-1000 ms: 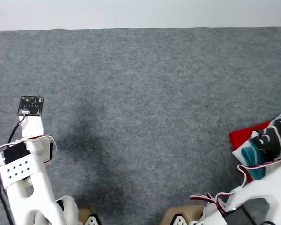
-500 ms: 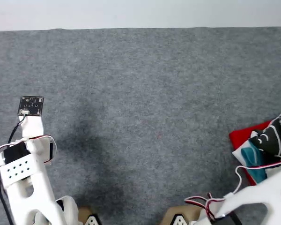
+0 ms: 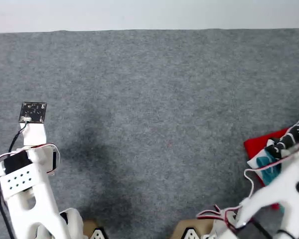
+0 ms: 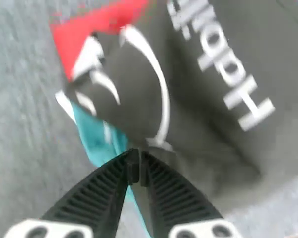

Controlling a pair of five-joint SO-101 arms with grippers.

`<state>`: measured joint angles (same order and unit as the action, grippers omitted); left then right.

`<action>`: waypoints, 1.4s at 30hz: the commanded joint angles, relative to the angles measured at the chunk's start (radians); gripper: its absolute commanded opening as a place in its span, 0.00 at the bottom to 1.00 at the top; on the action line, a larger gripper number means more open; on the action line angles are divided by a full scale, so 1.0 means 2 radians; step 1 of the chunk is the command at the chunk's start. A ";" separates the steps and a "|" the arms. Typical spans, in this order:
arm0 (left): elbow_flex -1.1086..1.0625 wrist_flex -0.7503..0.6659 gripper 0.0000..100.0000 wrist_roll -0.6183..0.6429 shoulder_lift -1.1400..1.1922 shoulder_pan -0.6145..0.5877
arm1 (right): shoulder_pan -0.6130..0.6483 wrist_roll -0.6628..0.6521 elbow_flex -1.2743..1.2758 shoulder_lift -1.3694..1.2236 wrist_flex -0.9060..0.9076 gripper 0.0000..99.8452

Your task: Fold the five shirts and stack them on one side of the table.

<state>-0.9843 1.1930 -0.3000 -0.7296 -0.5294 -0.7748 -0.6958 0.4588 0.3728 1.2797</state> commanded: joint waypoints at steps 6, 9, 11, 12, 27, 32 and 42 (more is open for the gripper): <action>0.003 -0.004 0.00 0.001 -0.011 0.002 | 0.065 0.110 -0.005 -0.086 -0.095 0.01; 0.003 -0.004 0.00 0.001 -0.011 0.002 | 0.092 0.133 -0.005 -0.125 -0.123 0.01; 0.003 -0.004 0.00 0.001 -0.011 0.002 | 0.109 0.149 -0.006 -0.145 -0.142 0.01; 0.003 -0.004 0.00 0.001 -0.011 0.002 | 0.117 0.156 -0.008 -0.154 -0.150 0.01; 0.003 -0.007 0.00 0.001 -0.008 0.002 | 0.056 0.095 -0.157 -0.107 0.120 0.07; 0.002 -0.008 0.00 0.001 -0.008 0.002 | 0.009 0.056 -0.132 -0.120 0.111 0.06; 0.002 -0.008 0.00 0.001 -0.008 0.002 | -0.031 -0.017 -0.062 -0.162 0.105 0.06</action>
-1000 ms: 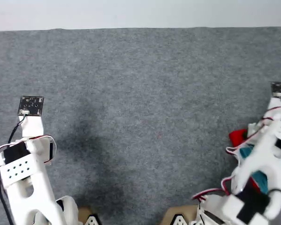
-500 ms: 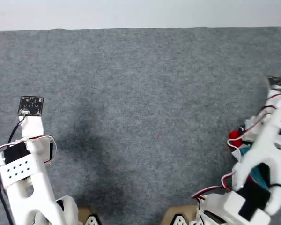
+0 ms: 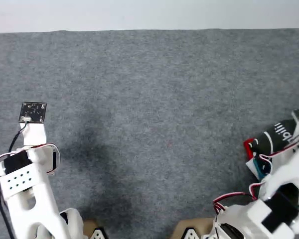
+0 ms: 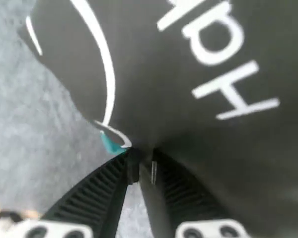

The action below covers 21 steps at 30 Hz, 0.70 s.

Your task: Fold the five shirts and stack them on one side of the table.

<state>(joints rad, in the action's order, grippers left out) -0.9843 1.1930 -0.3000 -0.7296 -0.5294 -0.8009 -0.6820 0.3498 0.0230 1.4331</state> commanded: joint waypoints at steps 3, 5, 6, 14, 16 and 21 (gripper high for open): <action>0.002 -0.008 0.00 0.001 -0.008 0.002 | -0.024 -0.035 -0.031 0.048 0.058 0.06; 0.002 -0.008 0.00 0.001 -0.008 0.002 | -0.024 -0.035 -0.050 0.077 0.071 0.06; 0.002 -0.008 0.00 0.001 -0.008 0.002 | -0.024 -0.035 -0.060 0.092 0.079 0.06; 0.002 -0.005 0.00 0.001 -0.009 0.002 | -0.041 -0.035 -0.097 0.130 0.066 0.06; 0.002 -0.005 0.00 0.001 -0.010 0.002 | -0.055 -0.035 -0.091 0.113 0.027 0.06; 0.002 -0.004 0.00 0.001 -0.010 0.002 | -0.065 -0.032 -0.091 0.040 -0.079 0.06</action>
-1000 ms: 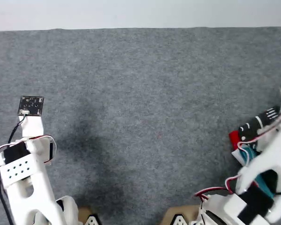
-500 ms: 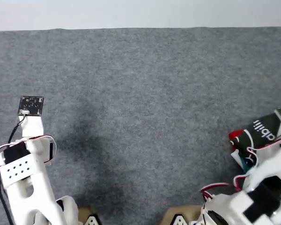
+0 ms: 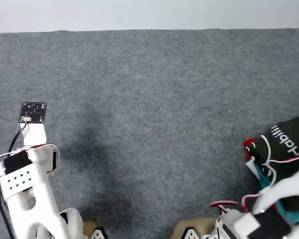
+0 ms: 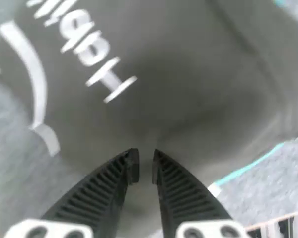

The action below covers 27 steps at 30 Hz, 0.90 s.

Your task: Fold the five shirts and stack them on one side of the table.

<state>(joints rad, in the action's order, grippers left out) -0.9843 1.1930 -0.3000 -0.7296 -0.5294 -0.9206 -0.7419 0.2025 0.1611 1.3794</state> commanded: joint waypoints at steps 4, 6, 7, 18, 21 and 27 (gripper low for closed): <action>0.002 -0.004 0.00 0.001 -0.009 0.002 | 0.009 -0.002 -0.018 -0.087 -0.115 0.06; 0.002 -0.004 0.00 0.001 -0.008 0.002 | 0.022 -0.002 -0.018 -0.109 -0.131 0.06; 0.002 -0.004 0.00 0.001 -0.008 0.002 | 0.030 -0.002 -0.018 -0.118 -0.135 0.06; 0.002 -0.004 0.00 0.001 -0.010 0.002 | 0.016 0.009 -0.142 -0.081 -0.016 0.06; 0.002 -0.004 0.00 0.001 -0.009 0.002 | -0.010 -0.012 -0.177 -0.079 -0.007 0.06; 0.002 -0.005 0.00 0.001 -0.009 0.002 | -0.050 -0.030 -0.189 -0.132 -0.063 0.06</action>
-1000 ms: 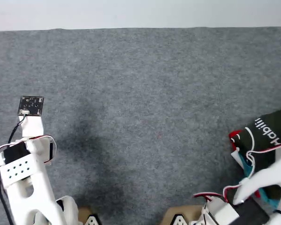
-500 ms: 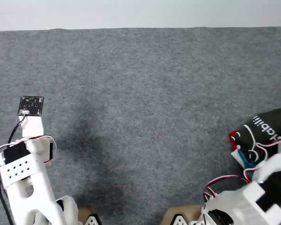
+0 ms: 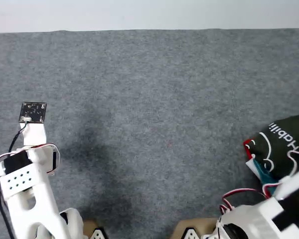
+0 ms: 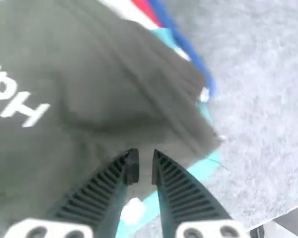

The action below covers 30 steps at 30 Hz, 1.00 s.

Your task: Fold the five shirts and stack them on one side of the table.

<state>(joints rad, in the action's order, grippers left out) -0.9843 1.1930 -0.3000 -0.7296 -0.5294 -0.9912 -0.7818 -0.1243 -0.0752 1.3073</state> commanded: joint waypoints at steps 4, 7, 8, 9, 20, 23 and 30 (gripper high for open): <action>0.002 -0.005 0.00 0.001 -0.009 0.002 | -0.017 -0.013 -0.027 -0.069 -0.076 0.06; 0.002 -0.005 0.00 0.001 -0.009 0.002 | -0.010 -0.012 -0.035 -0.089 -0.104 0.06; 0.002 -0.004 0.00 0.001 -0.009 0.002 | -0.008 -0.011 -0.044 -0.090 -0.105 0.06; 0.002 -0.004 0.00 0.001 -0.009 0.002 | -0.007 -0.011 -0.053 -0.090 -0.105 0.06; 0.002 -0.004 0.00 0.001 -0.009 0.002 | 0.008 -0.010 -0.143 -0.088 -0.026 0.06; 0.002 -0.004 0.00 0.001 -0.008 0.002 | 0.016 -0.009 -0.176 -0.087 0.063 0.06; 0.002 -0.004 0.00 0.001 -0.008 0.002 | 0.057 0.027 -0.223 -0.087 0.241 0.06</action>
<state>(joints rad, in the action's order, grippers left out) -0.9843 1.1930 -0.3000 -0.7296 -0.5294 -0.9145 -0.7787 -0.5017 -0.2624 1.6724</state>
